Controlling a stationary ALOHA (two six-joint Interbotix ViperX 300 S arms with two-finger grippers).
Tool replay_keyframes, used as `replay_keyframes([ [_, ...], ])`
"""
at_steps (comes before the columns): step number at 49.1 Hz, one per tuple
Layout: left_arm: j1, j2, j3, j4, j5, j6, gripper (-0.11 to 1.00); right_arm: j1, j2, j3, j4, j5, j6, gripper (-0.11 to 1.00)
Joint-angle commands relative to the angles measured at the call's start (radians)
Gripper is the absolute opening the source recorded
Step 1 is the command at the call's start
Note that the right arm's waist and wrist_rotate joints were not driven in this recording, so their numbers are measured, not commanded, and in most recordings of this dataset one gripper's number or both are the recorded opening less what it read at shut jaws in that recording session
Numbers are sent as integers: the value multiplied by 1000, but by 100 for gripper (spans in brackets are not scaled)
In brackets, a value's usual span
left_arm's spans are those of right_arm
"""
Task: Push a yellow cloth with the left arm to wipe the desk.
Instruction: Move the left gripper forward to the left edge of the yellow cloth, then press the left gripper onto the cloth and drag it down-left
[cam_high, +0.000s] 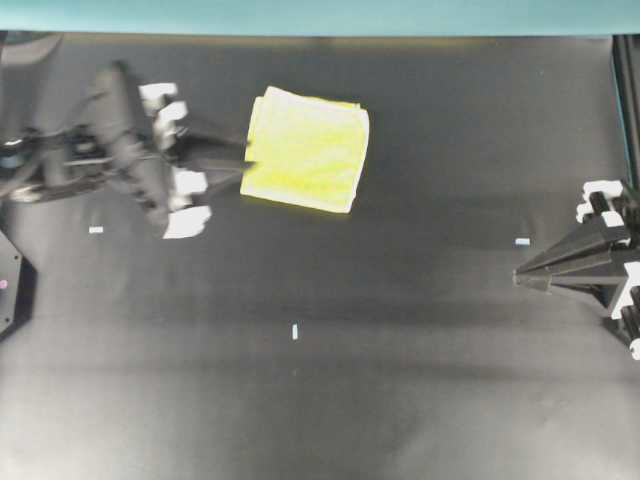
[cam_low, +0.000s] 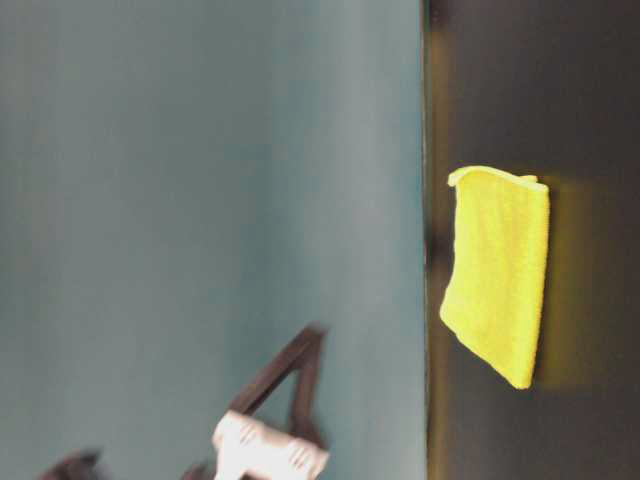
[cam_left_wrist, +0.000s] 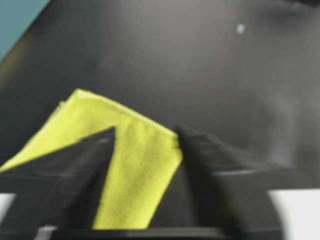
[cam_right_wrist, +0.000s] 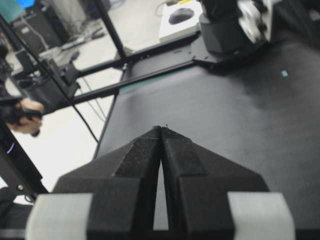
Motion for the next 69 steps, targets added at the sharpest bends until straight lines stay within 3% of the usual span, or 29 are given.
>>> replay_keyframes([
  [1, 20, 97, -75, 3, -11, -2, 68, 0, 8, -8, 2, -5, 0, 0],
  [7, 49, 210, -138, 3, -12, -2, 89, -2, 8, -6, 2, -5, 0, 0],
  [18, 91, 379, -235, 3, -11, -2, 88, 0, 8, -3, 2, -5, 2, 0],
  [30, 110, 474, -275, 3, -11, -2, 88, -2, 8, 8, 2, -9, 0, 0],
  [54, 114, 494, -195, 3, -18, -2, 88, -2, 8, 14, 6, -37, 2, 0],
  [69, 40, 465, -101, 2, -41, -5, 88, 0, 8, 20, 6, -35, 0, 0],
])
